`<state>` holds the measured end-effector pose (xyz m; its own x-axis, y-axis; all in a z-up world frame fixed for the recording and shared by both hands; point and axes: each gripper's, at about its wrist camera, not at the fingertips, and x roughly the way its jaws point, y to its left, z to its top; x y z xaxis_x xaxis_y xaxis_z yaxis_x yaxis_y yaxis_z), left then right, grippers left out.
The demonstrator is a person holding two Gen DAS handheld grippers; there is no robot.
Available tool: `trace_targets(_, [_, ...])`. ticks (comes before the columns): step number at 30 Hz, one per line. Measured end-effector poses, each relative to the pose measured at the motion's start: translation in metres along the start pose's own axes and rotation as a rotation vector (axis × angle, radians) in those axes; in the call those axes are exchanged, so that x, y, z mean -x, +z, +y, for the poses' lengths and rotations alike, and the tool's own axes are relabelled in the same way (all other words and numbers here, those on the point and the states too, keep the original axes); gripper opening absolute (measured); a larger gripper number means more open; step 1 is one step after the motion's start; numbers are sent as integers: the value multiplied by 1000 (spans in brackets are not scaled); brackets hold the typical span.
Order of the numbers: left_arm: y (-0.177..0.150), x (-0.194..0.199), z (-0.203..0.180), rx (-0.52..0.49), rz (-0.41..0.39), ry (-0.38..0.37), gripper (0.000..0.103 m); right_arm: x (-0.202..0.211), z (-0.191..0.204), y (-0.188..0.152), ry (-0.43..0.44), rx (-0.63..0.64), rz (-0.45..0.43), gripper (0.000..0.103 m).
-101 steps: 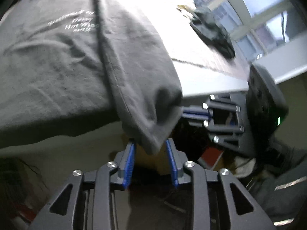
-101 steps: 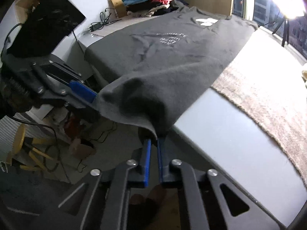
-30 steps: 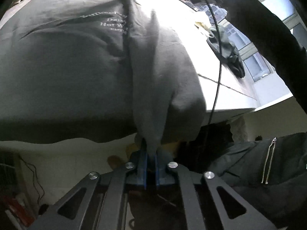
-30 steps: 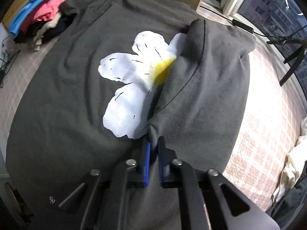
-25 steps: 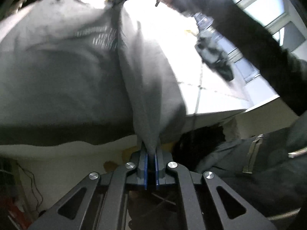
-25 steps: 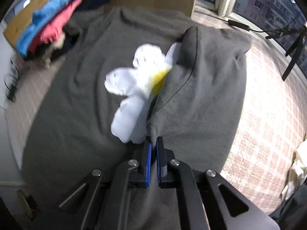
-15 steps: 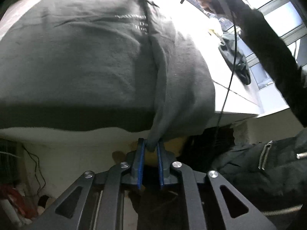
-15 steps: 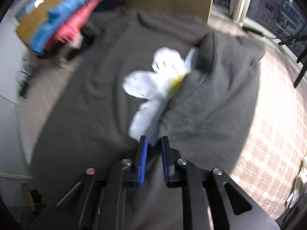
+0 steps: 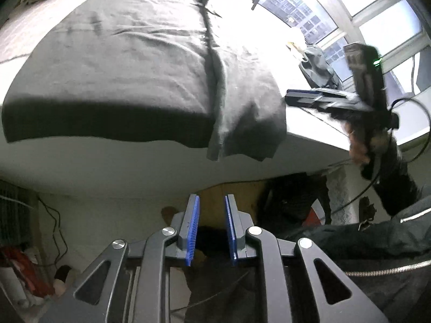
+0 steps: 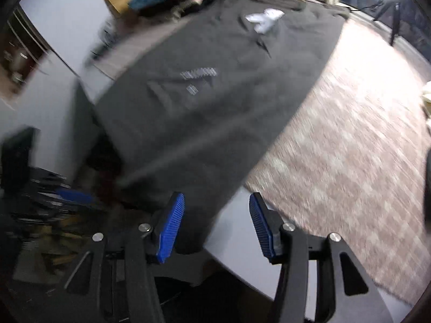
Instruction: Fold clothes
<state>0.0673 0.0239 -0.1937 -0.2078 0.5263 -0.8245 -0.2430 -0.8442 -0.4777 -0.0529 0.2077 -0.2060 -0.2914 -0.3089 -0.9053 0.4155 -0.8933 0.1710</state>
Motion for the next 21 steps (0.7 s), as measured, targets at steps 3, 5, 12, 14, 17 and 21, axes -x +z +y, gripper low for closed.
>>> trace_targets(3, [5, 5, -12, -49, -5, 11, 18, -8, 15, -7, -16, 33, 27, 8])
trace_targets(5, [13, 14, -20, -89, -21, 28, 18, -7, 21, -9, -56, 70, 72, 8])
trace_targets(12, [80, 67, -50, -257, -116, 75, 18, 139, 0, 31, 97, -22, -104, 8])
trace_targets(14, [112, 84, -59, -314, -151, 91, 19, 196, -18, 65, 78, -30, -209, 8])
trace_targets(17, [169, 98, -75, -389, -197, 120, 20, 252, -46, 124, 36, -6, -339, 8])
trace_targets(21, [259, 67, -96, -461, -193, 79, 20, 269, -93, 207, -32, -9, -430, 8])
